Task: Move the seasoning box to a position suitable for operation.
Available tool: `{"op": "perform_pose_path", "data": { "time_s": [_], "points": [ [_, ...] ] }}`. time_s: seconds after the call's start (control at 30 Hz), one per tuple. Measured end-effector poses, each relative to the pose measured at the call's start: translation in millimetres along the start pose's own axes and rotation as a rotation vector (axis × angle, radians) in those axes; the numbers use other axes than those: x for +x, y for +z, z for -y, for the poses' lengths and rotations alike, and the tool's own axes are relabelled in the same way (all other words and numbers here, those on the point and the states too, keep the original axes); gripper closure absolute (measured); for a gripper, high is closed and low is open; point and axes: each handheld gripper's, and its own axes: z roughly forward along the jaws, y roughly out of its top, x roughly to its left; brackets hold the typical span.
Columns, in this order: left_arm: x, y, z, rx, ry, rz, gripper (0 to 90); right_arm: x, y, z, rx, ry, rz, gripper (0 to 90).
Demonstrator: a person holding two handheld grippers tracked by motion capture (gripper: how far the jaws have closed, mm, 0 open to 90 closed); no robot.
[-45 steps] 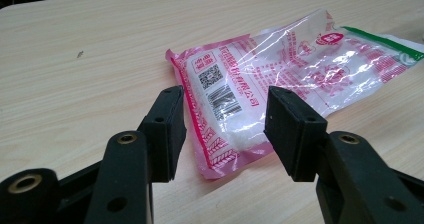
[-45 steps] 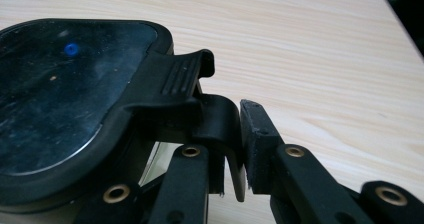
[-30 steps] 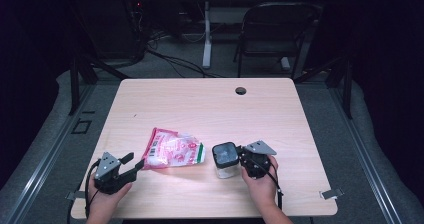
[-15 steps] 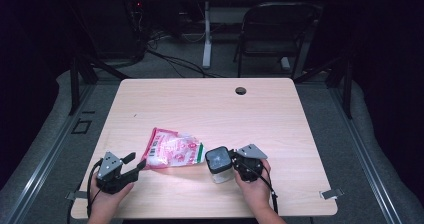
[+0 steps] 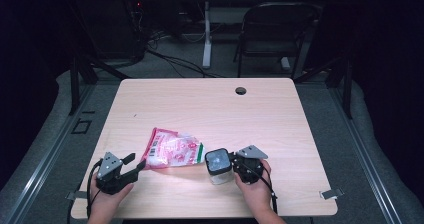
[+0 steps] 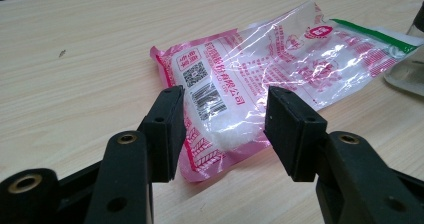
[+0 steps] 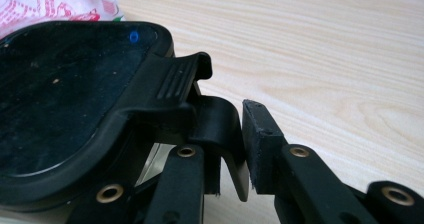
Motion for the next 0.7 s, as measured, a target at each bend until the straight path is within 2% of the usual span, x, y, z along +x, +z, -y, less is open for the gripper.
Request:
{"op": "perform_pose_path", "data": {
  "time_s": [0.27, 0.3, 0.4, 0.43, 0.5, 0.67, 0.7],
  "points": [
    [0.5, -0.7, 0.5, -0.003, -0.008, -0.006, 50.2, 1.5, -6.2, 2.7, 0.062, 0.005, -0.043, 73.4],
    [0.4, -1.0, 0.2, 0.001, -0.009, -0.007, 50.2, 2.5, -6.4, 4.4, 0.089, 0.007, -0.065, 70.2],
    [0.6, -1.2, 0.0, -0.002, -0.012, -0.007, 50.5, 2.3, -6.8, 6.4, 0.116, -0.002, -0.073, 67.9],
    [0.2, -1.3, -0.1, -0.009, -0.017, -0.006, 50.6, 2.2, -8.5, 7.9, 0.128, 0.003, -0.098, 63.8],
    [0.2, -1.6, -0.2, -0.008, -0.014, -0.004, 50.5, 1.6, -11.1, 8.4, 0.149, -0.009, -0.111, 60.9],
    [-0.7, -0.6, 0.2, -0.013, -0.016, 0.003, 49.9, -0.7, -15.7, 10.0, 0.174, -0.018, -0.121, 59.6],
    [-1.6, -0.2, 0.0, -0.014, -0.016, 0.004, 50.0, -3.5, -17.8, 10.4, 0.194, -0.016, -0.136, 59.0]
  ]
}}
